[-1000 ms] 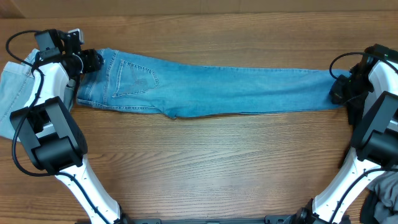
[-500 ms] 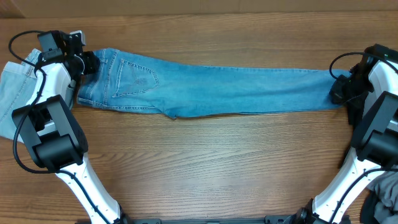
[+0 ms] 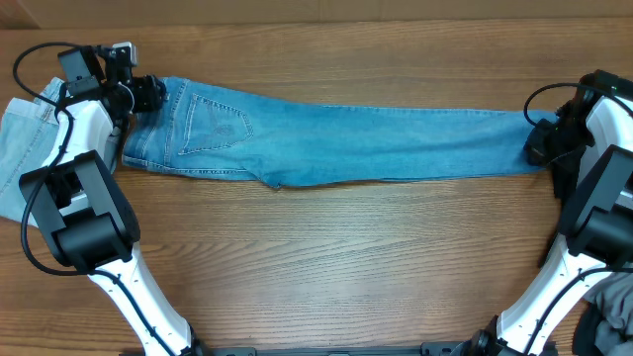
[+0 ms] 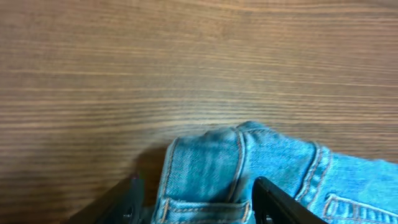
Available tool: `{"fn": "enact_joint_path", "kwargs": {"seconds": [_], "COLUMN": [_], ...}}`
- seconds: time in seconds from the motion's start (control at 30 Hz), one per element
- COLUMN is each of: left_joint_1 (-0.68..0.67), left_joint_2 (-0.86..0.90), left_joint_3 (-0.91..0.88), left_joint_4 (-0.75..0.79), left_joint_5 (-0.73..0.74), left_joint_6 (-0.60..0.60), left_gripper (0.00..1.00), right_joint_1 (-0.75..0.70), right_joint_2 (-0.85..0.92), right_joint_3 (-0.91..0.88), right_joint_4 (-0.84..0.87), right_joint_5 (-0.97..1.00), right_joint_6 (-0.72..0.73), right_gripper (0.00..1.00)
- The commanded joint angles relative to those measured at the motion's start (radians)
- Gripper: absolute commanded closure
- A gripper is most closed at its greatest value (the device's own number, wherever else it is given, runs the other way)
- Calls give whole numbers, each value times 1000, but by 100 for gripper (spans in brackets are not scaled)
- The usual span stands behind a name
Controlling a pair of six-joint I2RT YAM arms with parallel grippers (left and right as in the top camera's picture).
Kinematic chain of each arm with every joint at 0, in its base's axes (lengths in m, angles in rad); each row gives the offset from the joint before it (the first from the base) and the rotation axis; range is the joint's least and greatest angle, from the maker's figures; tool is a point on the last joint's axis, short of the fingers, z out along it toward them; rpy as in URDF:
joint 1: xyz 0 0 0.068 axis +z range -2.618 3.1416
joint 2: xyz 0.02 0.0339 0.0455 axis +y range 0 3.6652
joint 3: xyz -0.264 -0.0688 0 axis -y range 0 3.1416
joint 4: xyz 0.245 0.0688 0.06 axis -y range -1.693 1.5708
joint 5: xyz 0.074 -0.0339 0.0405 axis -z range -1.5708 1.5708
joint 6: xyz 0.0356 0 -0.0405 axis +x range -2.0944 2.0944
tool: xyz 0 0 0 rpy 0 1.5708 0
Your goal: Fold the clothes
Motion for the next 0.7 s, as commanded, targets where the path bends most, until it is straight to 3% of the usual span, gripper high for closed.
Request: {"fn": "enact_joint_path", "kwargs": {"seconds": [0.0, 0.17, 0.27, 0.33, 0.47, 0.63, 0.67], "left_joint_1": [8, 5, 5, 11, 41, 63, 63], "left_joint_2": [26, 52, 86, 82, 80, 46, 47], "left_joint_3": [10, 10, 10, 27, 115, 224, 219], "left_joint_4": [22, 27, 17, -1, -126, -247, -274], "left_joint_5": [52, 52, 55, 55, 57, 34, -39], "left_joint_6": [24, 24, 24, 22, 19, 19, 19], "left_gripper": [40, 41, 36, 50, 68, 71, 71], "right_joint_1": [24, 24, 24, 24, 24, 24, 24], "right_joint_2": [61, 61, 61, 61, 61, 61, 61], "right_joint_3": [-42, -42, -42, -42, -42, -42, -42], "right_joint_4": [32, 40, 41, 42, 43, 46, 46], "right_joint_5": [-14, -14, -14, -14, -13, -14, -14], "right_joint_6": [-3, -3, -3, -3, -3, -3, -3], "right_gripper": [96, 96, 96, 96, 96, 96, 96]}}
